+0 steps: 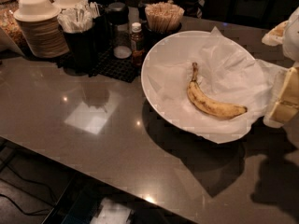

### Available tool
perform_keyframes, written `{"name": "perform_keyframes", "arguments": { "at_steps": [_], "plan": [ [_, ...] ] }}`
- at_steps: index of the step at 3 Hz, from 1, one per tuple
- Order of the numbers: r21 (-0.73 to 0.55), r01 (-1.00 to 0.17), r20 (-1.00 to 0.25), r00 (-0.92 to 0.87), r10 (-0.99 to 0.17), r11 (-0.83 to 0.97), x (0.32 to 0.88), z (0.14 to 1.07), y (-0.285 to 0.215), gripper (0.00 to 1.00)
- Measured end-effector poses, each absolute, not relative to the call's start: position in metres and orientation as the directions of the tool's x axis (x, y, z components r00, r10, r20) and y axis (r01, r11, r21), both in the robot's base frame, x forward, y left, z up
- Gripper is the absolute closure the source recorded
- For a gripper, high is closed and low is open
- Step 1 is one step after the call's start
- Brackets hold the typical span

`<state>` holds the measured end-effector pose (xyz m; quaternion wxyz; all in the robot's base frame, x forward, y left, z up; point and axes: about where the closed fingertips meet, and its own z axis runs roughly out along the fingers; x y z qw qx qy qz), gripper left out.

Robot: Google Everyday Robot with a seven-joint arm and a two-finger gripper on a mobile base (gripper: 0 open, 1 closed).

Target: Pick banana from white bowl

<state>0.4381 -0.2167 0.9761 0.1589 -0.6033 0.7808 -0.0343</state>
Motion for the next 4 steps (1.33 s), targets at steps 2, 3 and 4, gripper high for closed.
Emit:
{"name": "perform_keyframes", "arguments": {
  "at_steps": [2,3,4],
  "plan": [
    [-0.236,-0.936,-0.220,-0.211,-0.952,0.262,0.438,0.972,-0.210,0.00],
    [-0.263,-0.928,-0.201,-0.214,-0.956,0.263,0.439,0.962,-0.182,0.00],
    [-0.304,-0.921,-0.107,-0.220,-0.970,0.243,0.438,0.943,-0.137,0.00]
  ]
}}
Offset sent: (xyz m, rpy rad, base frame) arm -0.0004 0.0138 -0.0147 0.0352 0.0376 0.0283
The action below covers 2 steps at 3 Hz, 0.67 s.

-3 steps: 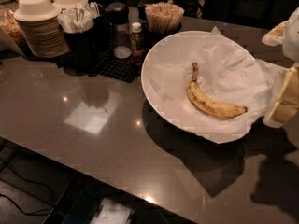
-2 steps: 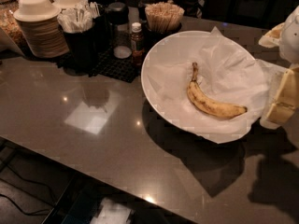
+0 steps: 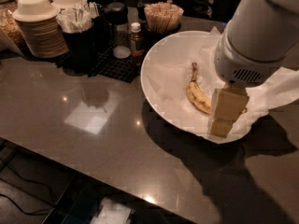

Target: Pick banana from white bowl

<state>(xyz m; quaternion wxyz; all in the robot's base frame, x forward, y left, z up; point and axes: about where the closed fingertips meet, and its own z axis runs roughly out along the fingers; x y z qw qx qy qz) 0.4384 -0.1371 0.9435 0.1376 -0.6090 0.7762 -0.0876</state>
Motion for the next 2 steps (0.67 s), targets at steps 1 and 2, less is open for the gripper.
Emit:
{"name": "perform_keyframes", "arguments": {
  "at_steps": [1,2],
  "plan": [
    [-0.303,-0.924,0.029,-0.253,-0.967,0.233,0.452,0.915,-0.109,0.00],
    [-0.227,-0.943,0.064,-0.263,-0.963,0.243,0.476,0.890,-0.098,0.00]
  ]
}}
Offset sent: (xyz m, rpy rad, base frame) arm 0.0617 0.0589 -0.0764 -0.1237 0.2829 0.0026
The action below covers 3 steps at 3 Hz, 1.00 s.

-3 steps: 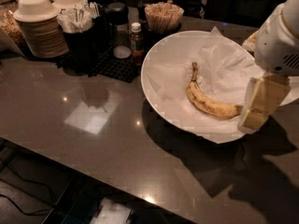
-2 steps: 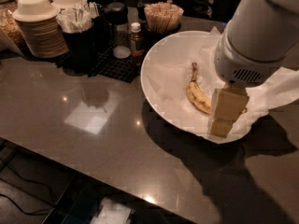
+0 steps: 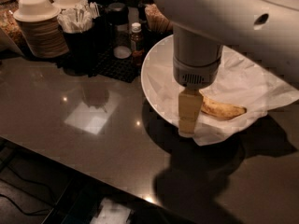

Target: Pick banana from white bowl

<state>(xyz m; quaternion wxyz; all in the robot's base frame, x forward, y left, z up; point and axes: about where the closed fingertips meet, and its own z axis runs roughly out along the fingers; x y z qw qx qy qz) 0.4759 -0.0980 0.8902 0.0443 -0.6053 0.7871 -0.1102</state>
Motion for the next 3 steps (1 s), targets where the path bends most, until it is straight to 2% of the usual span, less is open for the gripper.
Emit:
{"name": "perform_keyframes", "arguments": {
  "at_steps": [1,2,3],
  "plan": [
    [-0.228,-0.943,0.063,-0.263,-0.963,0.243,0.476,0.890,-0.098,0.00],
    [-0.183,-0.939,-0.050,-0.288,-0.956,0.293,0.481,0.883,-0.107,0.00],
    [-0.131,-0.911,-0.318,-0.334,-0.887,0.390,0.525,0.866,-0.153,0.00]
  ]
}}
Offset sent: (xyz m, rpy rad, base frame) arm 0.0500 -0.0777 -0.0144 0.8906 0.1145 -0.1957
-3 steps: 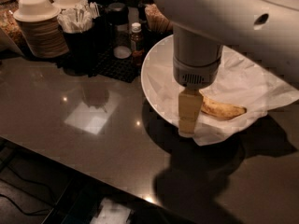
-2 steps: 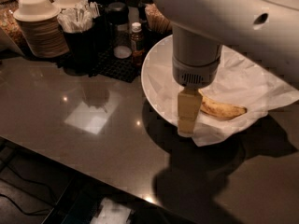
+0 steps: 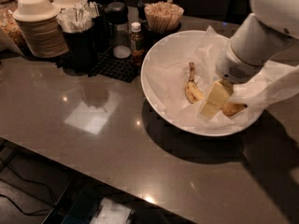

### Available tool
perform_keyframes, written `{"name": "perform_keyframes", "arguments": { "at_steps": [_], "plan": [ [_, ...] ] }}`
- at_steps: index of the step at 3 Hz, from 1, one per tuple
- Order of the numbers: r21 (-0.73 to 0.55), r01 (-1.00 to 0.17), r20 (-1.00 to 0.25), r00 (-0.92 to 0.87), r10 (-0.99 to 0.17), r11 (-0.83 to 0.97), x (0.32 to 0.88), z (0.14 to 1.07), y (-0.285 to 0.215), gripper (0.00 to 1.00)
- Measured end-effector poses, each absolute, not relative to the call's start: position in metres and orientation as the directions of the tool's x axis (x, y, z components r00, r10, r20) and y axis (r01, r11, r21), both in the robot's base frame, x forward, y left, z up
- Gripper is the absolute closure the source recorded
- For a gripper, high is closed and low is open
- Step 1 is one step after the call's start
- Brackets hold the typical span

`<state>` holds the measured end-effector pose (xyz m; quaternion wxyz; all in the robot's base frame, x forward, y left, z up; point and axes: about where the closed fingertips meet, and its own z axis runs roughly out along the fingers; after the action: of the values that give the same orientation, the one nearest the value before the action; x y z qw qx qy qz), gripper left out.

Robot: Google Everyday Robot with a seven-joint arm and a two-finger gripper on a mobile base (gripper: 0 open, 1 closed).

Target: Pick banana from white bowl

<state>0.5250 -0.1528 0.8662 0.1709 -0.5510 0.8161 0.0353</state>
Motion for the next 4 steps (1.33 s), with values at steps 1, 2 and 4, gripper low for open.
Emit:
{"name": "perform_keyframes", "arguments": {
  "at_steps": [1,2,4],
  "plan": [
    [-0.076,-0.899,-0.419,-0.363,-0.832,0.431,0.537,0.848,-0.176,0.00],
    [-0.076,-0.899,-0.419,-0.363,-0.832,0.431,0.537,0.848,-0.176,0.00],
    [-0.102,-0.902,-0.566,-0.294,-0.771,0.419,0.525,0.913,-0.198,0.00]
  ]
}}
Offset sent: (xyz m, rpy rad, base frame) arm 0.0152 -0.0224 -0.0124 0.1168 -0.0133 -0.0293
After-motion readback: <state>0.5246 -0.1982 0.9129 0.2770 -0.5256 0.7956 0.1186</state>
